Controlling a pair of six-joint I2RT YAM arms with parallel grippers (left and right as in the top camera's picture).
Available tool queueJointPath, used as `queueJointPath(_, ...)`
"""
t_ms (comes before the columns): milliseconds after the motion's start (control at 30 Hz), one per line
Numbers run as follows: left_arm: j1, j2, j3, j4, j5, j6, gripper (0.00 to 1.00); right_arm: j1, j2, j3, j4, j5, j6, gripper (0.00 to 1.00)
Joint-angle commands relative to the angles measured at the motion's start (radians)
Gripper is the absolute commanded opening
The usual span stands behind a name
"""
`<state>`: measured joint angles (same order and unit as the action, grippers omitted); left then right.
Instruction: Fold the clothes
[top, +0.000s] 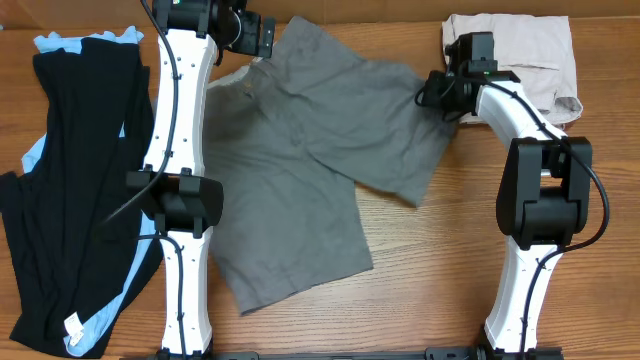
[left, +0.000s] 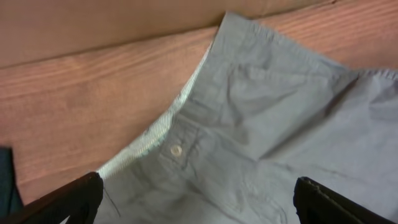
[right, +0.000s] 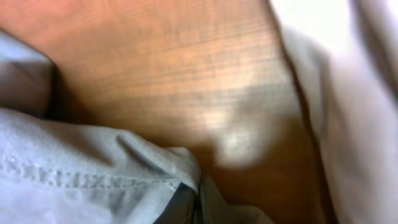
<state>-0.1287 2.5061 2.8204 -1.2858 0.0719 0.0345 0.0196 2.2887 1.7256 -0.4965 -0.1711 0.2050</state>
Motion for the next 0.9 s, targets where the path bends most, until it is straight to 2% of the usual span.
queueJointPath(0,0.003,-0.013,0.008,0.045,0.007,0.022,1.0,0.002,0.012,0.05,0.048,0.029,0.015,0.04)
queueJointPath(133,0.003,-0.007,0.006,0.084,0.007,0.023,1.0,-0.002,0.012,0.109,0.007,0.031,0.024,0.04)
queueJointPath(200,0.004,0.003,-0.007,0.11,0.007,0.039,1.0,-0.002,0.012,0.162,-0.073,0.019,0.02,0.31)
queueJointPath(233,0.004,0.01,-0.015,0.123,0.008,0.048,1.0,-0.002,0.012,0.192,-0.12,0.006,0.006,0.54)
queueJointPath(267,0.004,0.021,-0.028,0.143,0.008,0.056,1.0,-0.002,0.011,0.227,-0.175,0.002,-0.001,0.82)
queueJointPath(300,0.004,0.029,-0.035,0.154,0.008,0.066,1.0,-0.002,0.01,0.254,-0.215,0.002,-0.003,0.97)
queueJointPath(333,0.003,0.046,-0.041,0.165,0.009,0.078,1.0,-0.002,0.009,0.296,-0.275,0.001,-0.008,1.0)
queueJointPath(600,0.008,0.204,-0.042,0.183,0.061,0.168,1.0,-0.001,-0.011,0.563,-0.657,-0.058,-0.053,1.0)
queueJointPath(867,0.011,0.289,-0.042,0.203,0.042,0.262,1.0,0.019,-0.022,0.602,-0.796,-0.057,-0.061,1.0)
